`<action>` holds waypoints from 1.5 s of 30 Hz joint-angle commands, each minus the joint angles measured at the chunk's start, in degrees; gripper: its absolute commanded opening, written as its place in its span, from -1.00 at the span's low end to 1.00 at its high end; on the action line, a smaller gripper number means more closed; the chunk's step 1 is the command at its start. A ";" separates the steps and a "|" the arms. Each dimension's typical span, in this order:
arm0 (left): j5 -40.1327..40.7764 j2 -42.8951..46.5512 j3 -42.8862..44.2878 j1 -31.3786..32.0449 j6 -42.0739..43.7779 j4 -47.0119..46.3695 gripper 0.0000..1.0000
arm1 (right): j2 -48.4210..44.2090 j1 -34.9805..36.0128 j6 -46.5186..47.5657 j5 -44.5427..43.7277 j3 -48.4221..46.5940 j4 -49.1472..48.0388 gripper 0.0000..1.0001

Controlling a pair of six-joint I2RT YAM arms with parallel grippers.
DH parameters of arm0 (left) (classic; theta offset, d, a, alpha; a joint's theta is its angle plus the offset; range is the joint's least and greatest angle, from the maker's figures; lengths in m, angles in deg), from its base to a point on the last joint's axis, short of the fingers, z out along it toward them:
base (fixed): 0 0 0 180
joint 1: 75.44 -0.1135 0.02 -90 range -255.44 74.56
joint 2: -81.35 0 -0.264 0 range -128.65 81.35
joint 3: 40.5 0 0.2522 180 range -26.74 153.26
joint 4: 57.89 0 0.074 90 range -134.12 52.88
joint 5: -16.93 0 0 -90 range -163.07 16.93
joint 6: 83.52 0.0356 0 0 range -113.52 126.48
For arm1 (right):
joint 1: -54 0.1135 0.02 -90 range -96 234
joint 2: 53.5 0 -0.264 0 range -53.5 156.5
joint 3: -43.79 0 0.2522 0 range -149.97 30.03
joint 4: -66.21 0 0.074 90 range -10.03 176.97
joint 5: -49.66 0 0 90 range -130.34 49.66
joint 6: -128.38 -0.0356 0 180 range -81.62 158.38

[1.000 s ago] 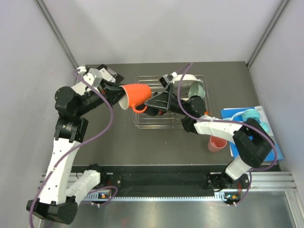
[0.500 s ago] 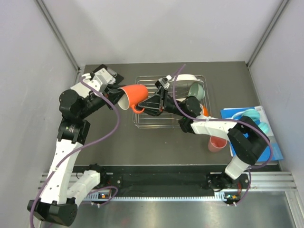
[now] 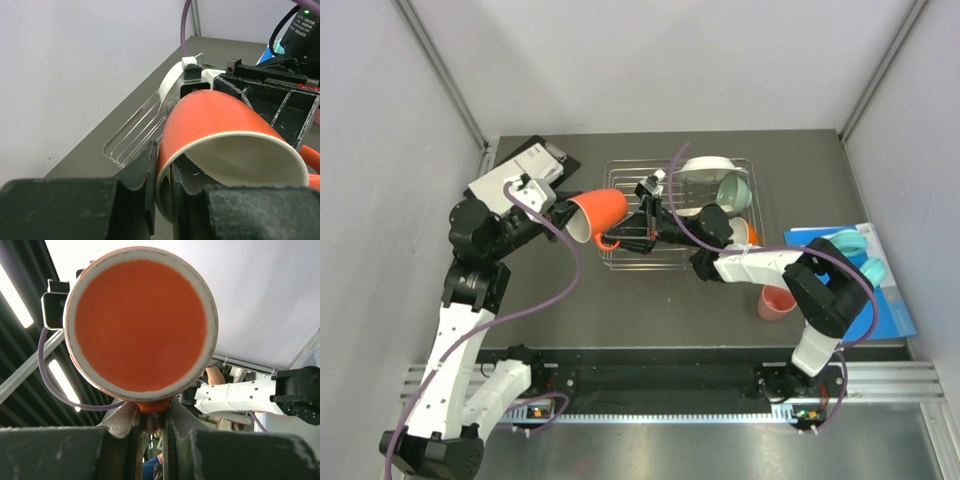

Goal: Load the mixed dishes into the dish rack

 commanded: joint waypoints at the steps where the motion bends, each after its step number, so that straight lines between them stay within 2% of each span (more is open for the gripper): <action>1: -4.91 -0.08 -1.46 1.66 0.41 5.53 -0.98 | -1.11 1.40 1.46 -3.64 -6.32 -21.23 -1.00; 3: -3.33 -0.17 -1.46 1.66 0.49 6.23 -0.79 | -3.04 1.14 5.13 -2.77 -6.05 -16.69 -1.00; 4: -2.10 -0.08 -1.28 1.66 0.58 6.49 -0.60 | -3.92 1.05 6.99 -1.98 -5.88 -14.65 -1.00; 6: -1.30 0.36 -1.11 1.66 -0.11 7.45 -0.47 | -7.17 0.52 14.07 -0.75 -5.88 -8.87 -1.00; 7: -0.95 0.71 -1.11 1.66 -0.73 7.72 0.21 | -8.40 0.44 16.73 -0.48 -6.23 -2.83 -1.00; 8: -0.08 1.41 -1.19 1.66 -1.08 8.07 0.59 | -10.33 0.17 19.28 0.13 -6.58 0.89 -1.00; 9: 0.28 1.85 -1.19 1.66 -1.70 8.86 0.73 | -11.22 0.08 24.01 0.22 -6.93 3.88 -1.00; 11: 1.86 3.42 -1.37 1.66 -1.97 10.09 0.98 | -13.23 -0.44 27.38 0.14 -7.72 10.22 -1.00; 13: 3.09 4.75 -1.63 1.66 -1.44 11.59 0.98 | -14.21 -0.88 31.08 0.05 -8.51 13.13 -1.00; 18: 6.25 9.58 -0.41 1.58 0.49 17.11 0.98 | -17.46 -2.90 43.35 -1.09 -12.02 30.08 -1.00; 23: 8.28 13.01 0.82 1.58 2.60 23.88 0.98 | -17.38 -6.23 46.73 -2.06 -15.63 35.72 -1.00; 25: 10.99 13.45 1.09 1.58 2.78 25.65 0.98 | -17.12 -7.21 49.97 -2.85 -18.25 40.89 -1.00; 26: 12.23 13.54 1.35 1.58 2.69 27.22 0.98 | -17.03 -7.21 52.86 -5.63 -19.92 44.66 -1.00; 27: 13.80 13.54 1.44 1.58 2.34 27.84 0.98 | -16.94 -7.12 61.24 -8.53 -21.94 56.61 -1.00; 28: 16.52 13.37 1.44 1.58 1.91 28.46 0.98 | -16.50 -5.99 65.58 -11.17 -27.18 61.69 -1.00; 29: 17.59 12.76 1.62 1.58 1.64 29.42 0.98 | -15.19 -5.11 69.63 -17.81 -30.11 68.18 -1.00; 30: 18.21 12.32 1.70 1.58 1.81 31.69 0.98 | -14.14 -4.06 77.41 -21.62 -33.18 73.90 -1.00; 31: 19.00 11.88 1.62 1.58 1.64 32.50 0.98 | -12.91 -1.70 80.80 -25.40 -39.04 83.44 -1.00; 32: 20.57 11.26 1.36 1.58 1.55 33.12 0.98 | -10.02 -0.37 83.88 -33.62 -41.88 87.28 -1.00; 34: 22.07 10.73 0.74 1.58 1.99 33.56 0.98 | -7.11 2.79 90.57 -40.18 -47.78 94.31 -1.00; 35: 23.30 10.73 0.13 1.58 1.81 33.30 0.98 | -4.57 3.42 91.89 -45.77 -49.02 95.31 -1.00; 38: 23.75 11.08 -0.66 1.58 1.73 32.51 0.98 | -0.60 4.65 95.15 -51.08 -51.22 97.07 -1.00; 45: 23.93 9.76 0.82 1.49 -0.12 33.30 0.98 | 7.75 4.48 98.50 -55.93 -54.22 96.91 -1.00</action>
